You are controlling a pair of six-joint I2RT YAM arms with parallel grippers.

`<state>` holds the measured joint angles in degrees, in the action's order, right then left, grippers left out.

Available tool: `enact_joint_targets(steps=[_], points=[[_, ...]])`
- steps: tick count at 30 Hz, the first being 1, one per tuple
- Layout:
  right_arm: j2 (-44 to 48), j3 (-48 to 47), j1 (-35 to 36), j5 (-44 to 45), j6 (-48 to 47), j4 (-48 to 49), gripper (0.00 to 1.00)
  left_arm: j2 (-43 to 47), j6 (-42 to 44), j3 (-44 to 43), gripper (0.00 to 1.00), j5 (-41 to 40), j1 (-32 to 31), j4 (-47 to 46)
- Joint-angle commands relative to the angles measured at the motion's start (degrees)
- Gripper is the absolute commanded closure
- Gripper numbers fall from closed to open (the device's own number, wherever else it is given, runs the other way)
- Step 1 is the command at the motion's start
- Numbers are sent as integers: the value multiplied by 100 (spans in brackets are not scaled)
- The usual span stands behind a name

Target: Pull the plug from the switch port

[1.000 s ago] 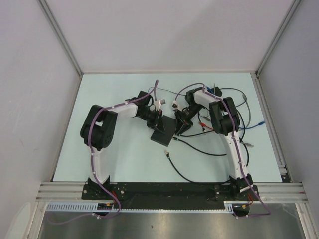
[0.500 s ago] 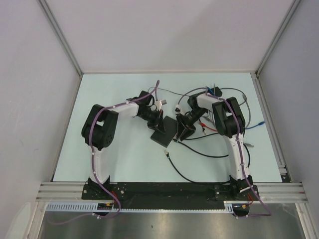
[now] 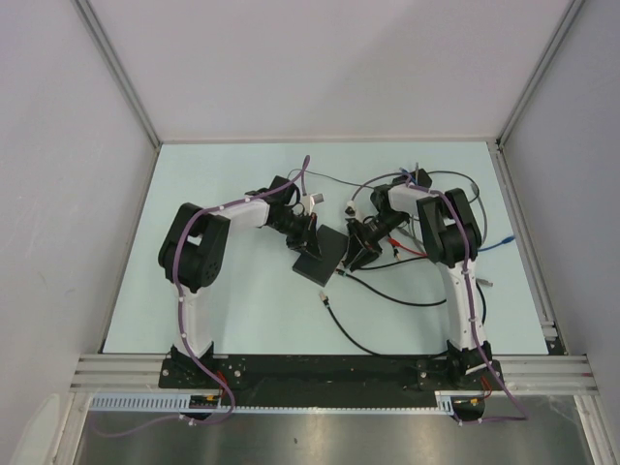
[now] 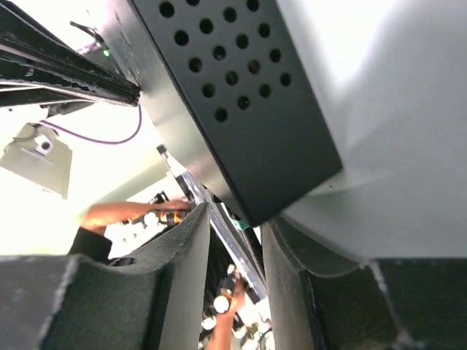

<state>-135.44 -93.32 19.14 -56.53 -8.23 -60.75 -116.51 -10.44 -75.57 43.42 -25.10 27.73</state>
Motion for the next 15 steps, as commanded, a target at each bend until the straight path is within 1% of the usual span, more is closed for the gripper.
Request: enact_joint_targets(steps=[1, 3, 7, 10, 13, 15], points=[[-466, 525, -94, 1522, 637, 1689, 61, -294, 455, 51, 94, -1389, 120, -48], [-475, 604, -94, 1531, 778, 1794, 60, -285, 464, 60, 94, -1406, 111, -57], [-335, 876, -42, 1583, 1218, 2321, 58, -276, 481, 77, 94, -1406, 76, -57], [-308, 912, 2, 1671, 1218, 2392, 59, -276, 499, 69, 94, -1406, 67, -57], [-325, 912, 20, 1777, 1192, 2384, 65, -285, 507, 51, 94, -1424, 58, -48], [-334, 912, -6, 1839, 1131, 2323, 67, -267, 499, 51, 94, -1433, 58, -48]])
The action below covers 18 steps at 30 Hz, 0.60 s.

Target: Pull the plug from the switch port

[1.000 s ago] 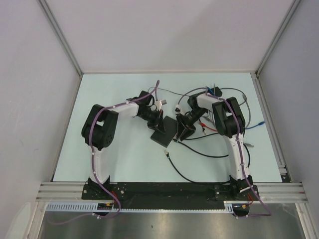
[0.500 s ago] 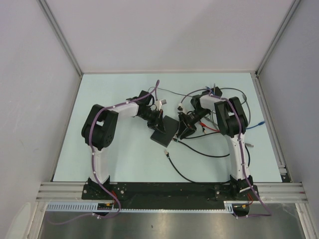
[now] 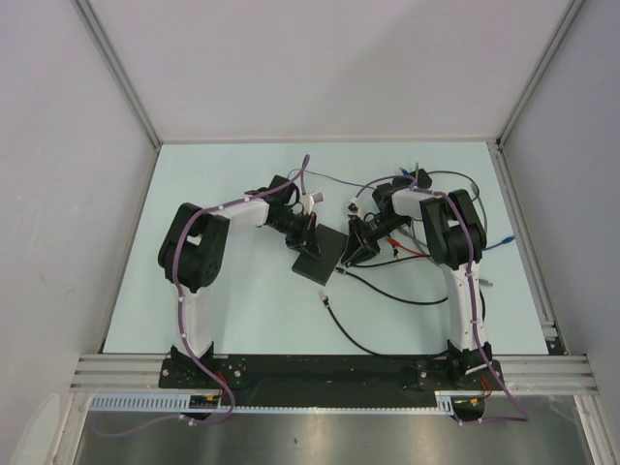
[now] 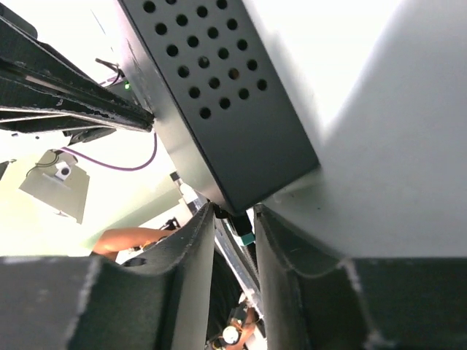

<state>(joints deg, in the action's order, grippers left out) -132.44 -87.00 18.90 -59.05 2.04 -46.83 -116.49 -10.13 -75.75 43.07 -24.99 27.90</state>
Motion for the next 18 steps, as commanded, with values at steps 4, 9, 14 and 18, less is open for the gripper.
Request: enact_joint_targets(steps=[4, 9, 14, 18], points=[[-686, 236, -79, 2195, 121, 755, 74, -261, 468, 95, 94, -1398, 47, -74], [-1160, -307, -201, 2170, -64, -158, 75, -278, 477, 130, 94, -1406, 47, -83], [-1504, -528, -272, 2354, -125, -879, 80, -366, 521, 104, 94, -1529, 30, -30], [-1705, -826, -395, 2047, -599, -2021, 89, -410, 582, 60, 98, -1670, 30, 13]])
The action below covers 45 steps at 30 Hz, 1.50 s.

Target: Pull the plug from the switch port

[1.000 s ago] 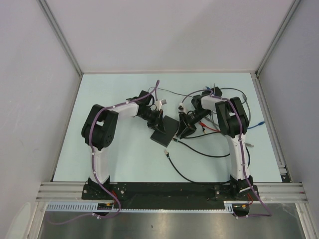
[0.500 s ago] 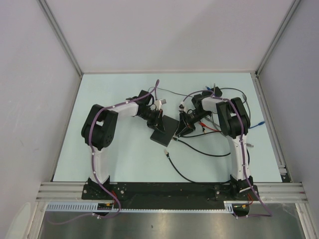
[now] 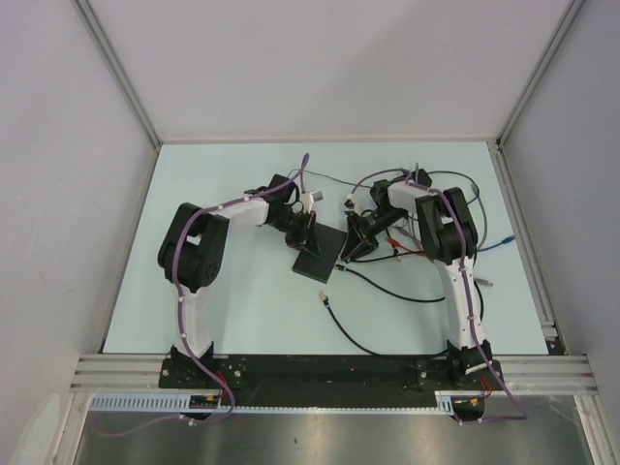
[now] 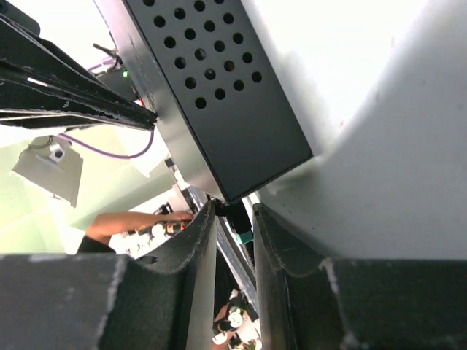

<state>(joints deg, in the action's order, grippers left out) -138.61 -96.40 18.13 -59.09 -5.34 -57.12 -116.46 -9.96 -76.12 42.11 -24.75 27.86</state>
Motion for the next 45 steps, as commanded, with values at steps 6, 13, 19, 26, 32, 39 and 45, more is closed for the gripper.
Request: enact_joint_targets(steps=[6, 13, 19, 26, 32, 39, 45], points=[[-1213, -292, -337, 2180, -644, -1592, 100, -509, 617, 79, 100, -1811, -3, 62], [-326, 1218, -319, 1226, 15, 181, 100, -588, 609, -43, 100, -1803, -3, 80], [-192, 1406, -135, 1567, -123, 793, 100, -640, 635, -166, 100, -1943, 14, 158], [-501, 666, -538, 1120, -346, 22, 100, -737, 670, -290, 100, -2005, 67, 159], [357, 1938, -618, 1146, 699, 1638, 100, -746, 662, -263, 100, -2013, 76, 132], [1055, 2714, -108, 1742, 720, 2680, 100, -808, 644, -386, 100, -2031, 76, 123], [958, 2582, -143, 1621, 561, 2258, 58, -563, 714, -457, 98, -1743, 76, 54]])
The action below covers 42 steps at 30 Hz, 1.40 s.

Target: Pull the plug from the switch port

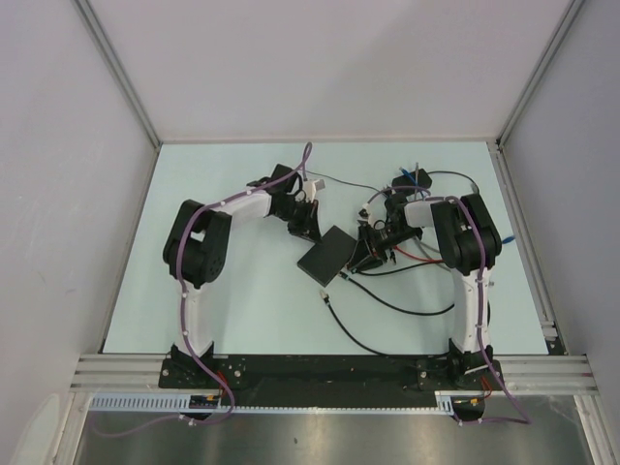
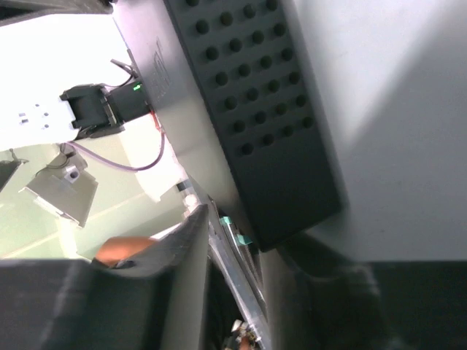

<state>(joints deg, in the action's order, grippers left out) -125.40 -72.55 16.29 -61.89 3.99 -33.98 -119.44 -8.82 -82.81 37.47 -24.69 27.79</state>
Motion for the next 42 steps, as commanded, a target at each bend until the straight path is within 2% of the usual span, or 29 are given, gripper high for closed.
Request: enact_joint_targets(steps=[1, 3, 6, 10, 15, 17, 25, 30, 34, 36, 39, 42], points=[[-336, 198, 6, 1856, -373, -56, 56, -73, 583, 221, 94, -1156, 69, -19], [-266, 198, -21, 1838, -364, -30, 50, 183, 548, 256, 79, -875, 61, -81], [-213, 198, -117, 1847, -241, 136, 50, 658, 583, 326, 76, -671, -36, -107], [-283, 189, -109, 1979, -100, 365, 52, 931, 741, 396, 74, -583, -220, 86], [-528, 137, -48, 2067, 260, 594, 56, 809, 803, 642, 73, -601, -396, 86], [-669, -3, 31, 2154, 287, 533, 59, 764, 812, 730, 73, -601, -493, 51], [-960, -242, 32, 2671, 568, 278, 61, 527, 785, 810, 74, -645, -783, -151], [-1082, -408, 303, 3138, 507, -20, 78, 404, 741, 748, 74, -724, -845, -142], [-1441, -723, 401, 3359, 410, -372, 96, 360, 715, 757, 75, -951, -854, -125], [-1644, -953, 427, 3289, 226, -844, 100, 316, 724, 775, 76, -979, -854, -134], [-1847, -1305, 366, 3245, -99, -1451, 100, 211, 627, 775, 80, -1084, -853, -116], [-1690, -964, 295, 3122, -275, -1699, 100, 79, 531, 731, 83, -1269, -819, -55]])
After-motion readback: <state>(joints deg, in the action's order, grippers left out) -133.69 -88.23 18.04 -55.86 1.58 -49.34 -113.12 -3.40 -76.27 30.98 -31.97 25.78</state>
